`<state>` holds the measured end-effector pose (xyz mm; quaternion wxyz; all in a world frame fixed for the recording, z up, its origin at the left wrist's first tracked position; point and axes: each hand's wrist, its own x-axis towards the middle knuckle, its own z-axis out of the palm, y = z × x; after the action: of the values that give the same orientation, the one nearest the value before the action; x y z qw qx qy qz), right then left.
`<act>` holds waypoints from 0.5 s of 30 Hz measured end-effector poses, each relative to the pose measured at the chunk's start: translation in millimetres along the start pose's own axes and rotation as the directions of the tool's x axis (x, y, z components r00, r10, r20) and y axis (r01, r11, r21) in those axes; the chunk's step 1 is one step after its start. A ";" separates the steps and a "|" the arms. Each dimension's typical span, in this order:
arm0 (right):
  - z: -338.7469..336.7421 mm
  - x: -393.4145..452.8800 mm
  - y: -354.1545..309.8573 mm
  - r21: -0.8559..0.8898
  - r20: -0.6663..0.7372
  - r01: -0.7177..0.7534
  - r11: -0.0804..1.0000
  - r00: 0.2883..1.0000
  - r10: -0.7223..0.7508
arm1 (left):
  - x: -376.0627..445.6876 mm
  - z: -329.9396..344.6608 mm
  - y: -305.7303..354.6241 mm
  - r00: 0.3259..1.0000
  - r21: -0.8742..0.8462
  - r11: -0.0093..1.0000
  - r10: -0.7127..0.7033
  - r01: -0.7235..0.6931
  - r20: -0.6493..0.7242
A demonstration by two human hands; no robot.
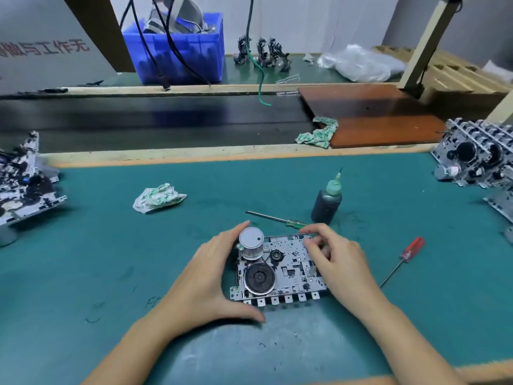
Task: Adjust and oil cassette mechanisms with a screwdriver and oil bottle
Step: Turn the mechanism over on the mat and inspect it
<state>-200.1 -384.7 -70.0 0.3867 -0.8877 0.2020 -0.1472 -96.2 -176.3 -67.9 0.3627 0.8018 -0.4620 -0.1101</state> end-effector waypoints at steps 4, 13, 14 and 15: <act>3.0 0.2 2.6 -0.067 -0.014 0.028 0.997 0.999 -0.029 | -0.6 -1.6 4.4 1.000 0.003 1.000 -0.012 0.012 -0.007; 5.4 1.1 2.0 -0.146 -0.030 0.026 0.989 0.999 -0.030 | -3.3 -2.0 8.3 1.000 0.059 0.998 0.017 -0.016 -0.010; 5.7 1.2 1.5 -0.147 -0.031 0.024 0.989 0.999 -0.029 | -2.9 -1.0 8.7 1.000 0.079 0.997 0.025 -0.024 -0.011; 6.0 1.3 1.1 -0.151 -0.032 0.025 0.988 0.999 -0.031 | -2.2 0.2 9.2 0.999 0.102 0.994 0.028 -0.026 -0.021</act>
<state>-196.8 -382.2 -74.7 0.3129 -0.9144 0.2067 -0.1523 -103.6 -177.5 -62.0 0.3281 0.8141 -0.4737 -0.0724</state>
